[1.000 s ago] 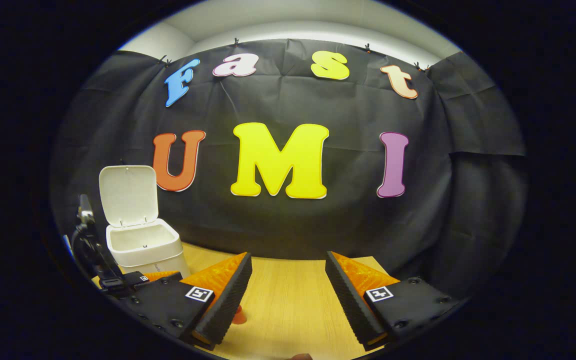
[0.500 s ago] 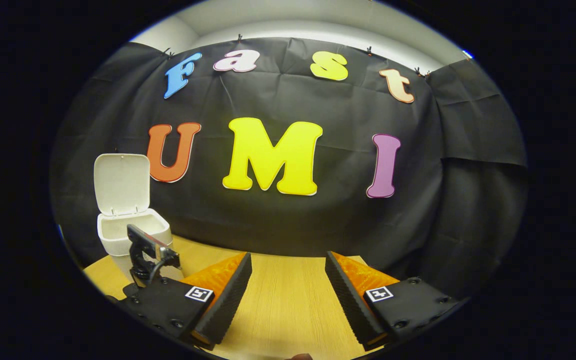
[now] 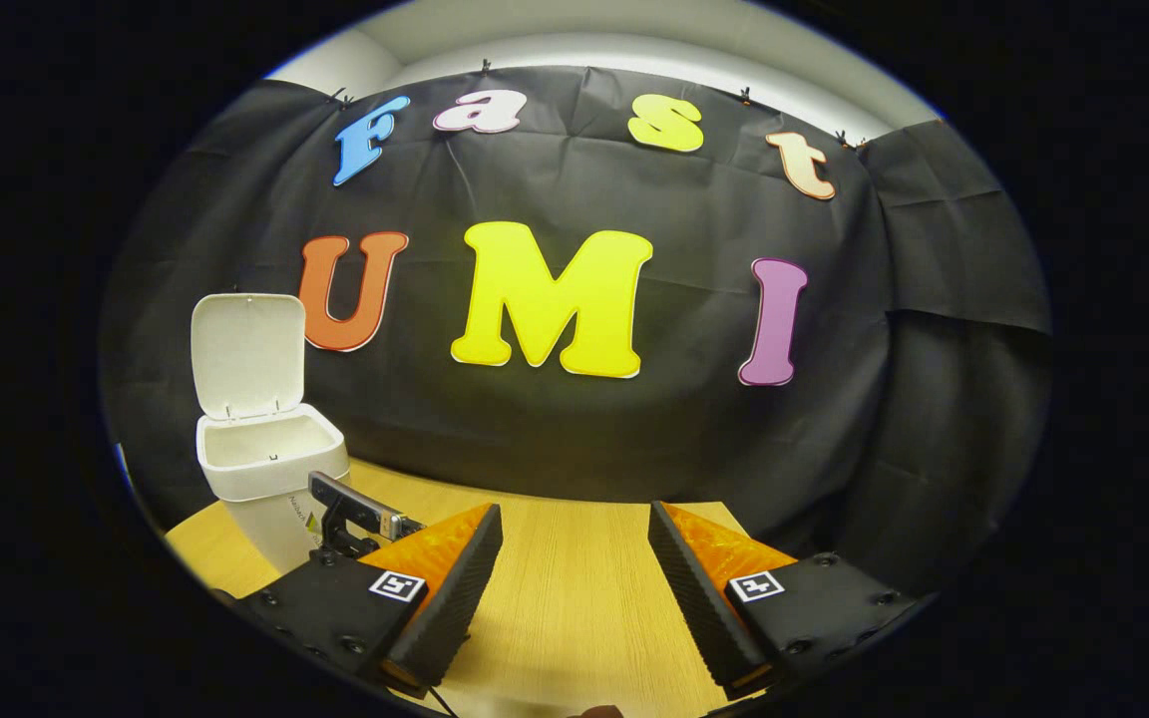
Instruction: Press the lid of the desktop garbage bin to open it, pick up the crumpled paper on the desktop and throw it into the bin, then pick up the pop can on the desktop and drop it into the bin, and finally close the garbage bin lid.
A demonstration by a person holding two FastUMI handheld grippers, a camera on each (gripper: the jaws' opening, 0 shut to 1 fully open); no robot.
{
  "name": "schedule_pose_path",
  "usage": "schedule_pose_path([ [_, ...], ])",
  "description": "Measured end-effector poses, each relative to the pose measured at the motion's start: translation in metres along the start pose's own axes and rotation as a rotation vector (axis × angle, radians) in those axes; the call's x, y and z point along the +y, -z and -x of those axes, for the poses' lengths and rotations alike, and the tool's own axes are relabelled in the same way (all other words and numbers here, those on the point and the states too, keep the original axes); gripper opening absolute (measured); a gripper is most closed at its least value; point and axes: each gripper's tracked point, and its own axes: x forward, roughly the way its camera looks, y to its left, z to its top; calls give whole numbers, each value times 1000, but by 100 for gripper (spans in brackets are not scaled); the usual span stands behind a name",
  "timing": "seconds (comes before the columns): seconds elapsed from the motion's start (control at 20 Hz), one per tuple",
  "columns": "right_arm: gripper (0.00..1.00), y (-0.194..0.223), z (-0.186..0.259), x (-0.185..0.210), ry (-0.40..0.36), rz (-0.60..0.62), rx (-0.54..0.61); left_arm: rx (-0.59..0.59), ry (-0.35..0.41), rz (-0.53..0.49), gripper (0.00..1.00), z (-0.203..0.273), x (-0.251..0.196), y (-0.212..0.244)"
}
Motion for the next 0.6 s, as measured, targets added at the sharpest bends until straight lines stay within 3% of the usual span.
schedule_pose_path([
  [0.25,93,5,0,0,-3,-2,14,59,-23,6,96,-8,5,21],
  [0.5,95,5,-1,-2,-13,-3,17,47,-25,-22,96,-8,5,20],
  [0.55,95,5,-1,-1,-17,-7,16,47,-21,-24,86,-8,3,20],
  [0.6,93,5,-1,-1,-23,-11,17,45,-20,-29,86,-7,3,18],
])
